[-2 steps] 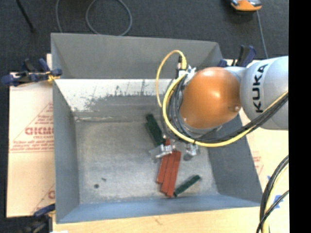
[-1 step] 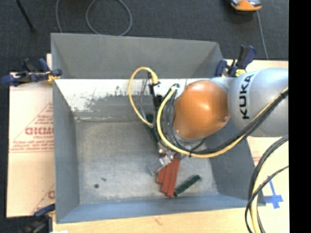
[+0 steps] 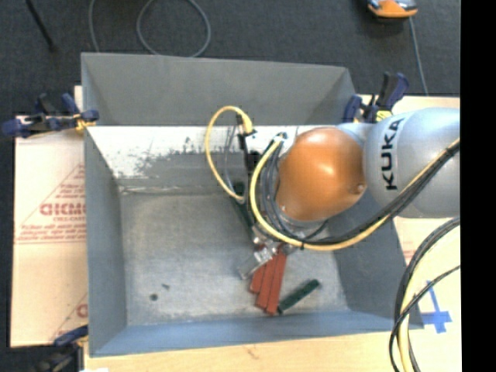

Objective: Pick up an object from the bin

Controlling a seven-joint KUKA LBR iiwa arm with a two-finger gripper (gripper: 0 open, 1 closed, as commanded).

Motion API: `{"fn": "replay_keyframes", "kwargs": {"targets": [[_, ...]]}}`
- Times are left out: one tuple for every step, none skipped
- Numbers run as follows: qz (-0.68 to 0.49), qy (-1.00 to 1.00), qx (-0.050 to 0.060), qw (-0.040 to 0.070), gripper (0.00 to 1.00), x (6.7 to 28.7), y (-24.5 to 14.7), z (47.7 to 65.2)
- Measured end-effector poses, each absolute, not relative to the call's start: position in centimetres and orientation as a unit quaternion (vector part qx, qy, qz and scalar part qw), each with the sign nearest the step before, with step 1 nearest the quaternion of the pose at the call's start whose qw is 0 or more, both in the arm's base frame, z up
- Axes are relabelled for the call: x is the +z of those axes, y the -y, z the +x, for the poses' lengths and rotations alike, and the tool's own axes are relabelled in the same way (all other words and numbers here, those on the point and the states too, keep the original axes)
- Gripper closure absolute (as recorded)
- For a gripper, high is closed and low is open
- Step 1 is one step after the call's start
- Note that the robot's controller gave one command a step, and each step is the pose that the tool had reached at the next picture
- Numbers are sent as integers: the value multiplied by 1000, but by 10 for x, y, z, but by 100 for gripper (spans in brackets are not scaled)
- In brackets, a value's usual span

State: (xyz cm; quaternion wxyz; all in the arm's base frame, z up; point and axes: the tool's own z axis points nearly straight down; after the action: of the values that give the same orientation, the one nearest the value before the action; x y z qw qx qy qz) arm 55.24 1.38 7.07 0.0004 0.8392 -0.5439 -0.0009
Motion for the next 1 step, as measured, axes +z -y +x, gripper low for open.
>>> {"fn": "replay_keyframes", "kwargs": {"targets": [[839, 544, 2, -3, 100, 74, -15, 556]]}}
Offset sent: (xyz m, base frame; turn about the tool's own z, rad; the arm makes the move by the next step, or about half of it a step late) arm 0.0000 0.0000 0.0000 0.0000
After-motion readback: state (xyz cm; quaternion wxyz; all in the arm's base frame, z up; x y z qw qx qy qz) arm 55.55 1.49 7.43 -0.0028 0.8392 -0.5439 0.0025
